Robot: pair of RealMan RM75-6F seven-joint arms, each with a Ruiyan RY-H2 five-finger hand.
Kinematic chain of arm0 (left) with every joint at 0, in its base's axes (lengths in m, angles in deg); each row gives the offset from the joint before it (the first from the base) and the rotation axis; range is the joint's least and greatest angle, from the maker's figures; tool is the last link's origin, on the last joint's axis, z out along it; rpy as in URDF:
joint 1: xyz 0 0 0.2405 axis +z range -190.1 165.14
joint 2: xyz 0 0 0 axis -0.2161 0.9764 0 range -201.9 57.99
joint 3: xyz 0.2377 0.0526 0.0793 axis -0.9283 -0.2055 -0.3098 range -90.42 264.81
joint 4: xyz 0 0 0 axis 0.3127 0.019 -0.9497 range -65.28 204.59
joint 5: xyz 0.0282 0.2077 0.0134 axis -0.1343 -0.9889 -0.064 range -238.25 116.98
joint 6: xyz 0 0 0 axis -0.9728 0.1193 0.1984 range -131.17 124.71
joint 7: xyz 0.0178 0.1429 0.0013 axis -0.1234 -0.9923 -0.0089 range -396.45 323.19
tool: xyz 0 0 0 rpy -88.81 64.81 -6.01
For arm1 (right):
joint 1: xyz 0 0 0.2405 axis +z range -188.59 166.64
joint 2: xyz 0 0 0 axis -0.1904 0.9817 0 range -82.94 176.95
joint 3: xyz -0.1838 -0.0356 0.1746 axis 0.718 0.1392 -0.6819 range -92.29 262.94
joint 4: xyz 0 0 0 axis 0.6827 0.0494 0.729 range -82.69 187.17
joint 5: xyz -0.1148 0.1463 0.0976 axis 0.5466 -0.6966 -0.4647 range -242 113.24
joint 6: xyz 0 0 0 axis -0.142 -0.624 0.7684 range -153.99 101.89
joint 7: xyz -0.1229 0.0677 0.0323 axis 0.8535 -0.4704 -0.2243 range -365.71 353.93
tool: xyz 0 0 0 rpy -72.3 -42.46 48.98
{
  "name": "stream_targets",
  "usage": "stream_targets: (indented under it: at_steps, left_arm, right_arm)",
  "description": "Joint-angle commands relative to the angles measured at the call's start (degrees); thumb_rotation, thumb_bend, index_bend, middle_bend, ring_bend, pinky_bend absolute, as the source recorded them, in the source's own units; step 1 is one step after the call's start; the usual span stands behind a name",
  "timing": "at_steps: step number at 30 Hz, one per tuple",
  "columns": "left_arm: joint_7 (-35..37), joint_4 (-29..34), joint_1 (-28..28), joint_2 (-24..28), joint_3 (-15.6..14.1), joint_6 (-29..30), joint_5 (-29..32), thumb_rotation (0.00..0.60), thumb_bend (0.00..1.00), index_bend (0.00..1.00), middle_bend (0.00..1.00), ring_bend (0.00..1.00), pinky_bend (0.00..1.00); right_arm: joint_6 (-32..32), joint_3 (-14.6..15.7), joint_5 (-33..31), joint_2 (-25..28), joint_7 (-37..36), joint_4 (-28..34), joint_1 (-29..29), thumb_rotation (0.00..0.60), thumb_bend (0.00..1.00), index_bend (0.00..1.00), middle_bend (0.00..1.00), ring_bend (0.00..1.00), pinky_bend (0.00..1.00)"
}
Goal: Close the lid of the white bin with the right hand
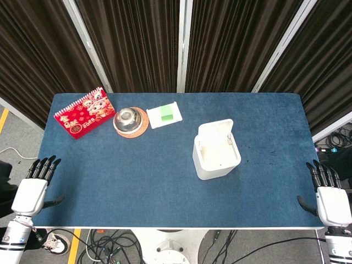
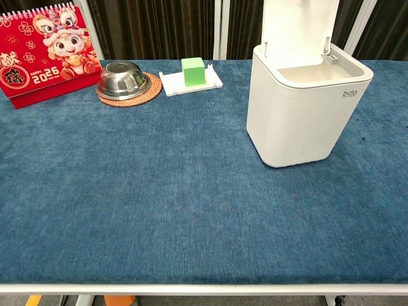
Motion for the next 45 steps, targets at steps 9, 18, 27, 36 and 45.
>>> stream_targets:
  at_steps: [9,18,27,36,45]
  left_arm:
    - [-0.23,0.1,-0.21,-0.03,-0.11,-0.45,0.03,0.6,0.0,0.02,0.0,0.0,0.05]
    - [-0.94,0.76,0.44,0.02,-0.35,1.14,-0.82,0.6,0.0,0.02,0.0,0.0,0.05]
    - [0.54,-0.08,0.31,0.39,-0.36,0.18,-0.06,0.6,0.0,0.03,0.0,0.0,0.05]
    - [1.4,-0.95,-0.11,-0.23,-0.22,0.05,-0.55,0.6,0.0,0.03,0.0,0.0,0.05]
    - [1.95,-1.43,-0.05,-0.24,-0.47,-0.64,0.11,0.6,0.0,0.03,0.0,0.0,0.05]
  right_arm:
    - [-0.35,-0.32,0.78,0.73,-0.04,0.9,0.25,0.6,0.16,0.0,0.0,0.0,0.0]
    - [1.89,0.78,2.34,1.64,-2.22,1.22,1.25,0.6,0.63,0.0,0.0,0.0,0.0]
    - [5.38,0.18,0.7,2.54,-0.41,4.81,3.2,0.6,1.0,0.0,0.04,0.0,0.02]
    - [11.95,-4.91,2.53,10.73,5.0,16.07,11.44,0.6,1.0,0.0,0.04,0.0,0.02]
    - [26.92,-15.83,-11.22,15.9,9.71,21.38,26.78,0.6,1.0,0.0,0.02,0.0,0.0]
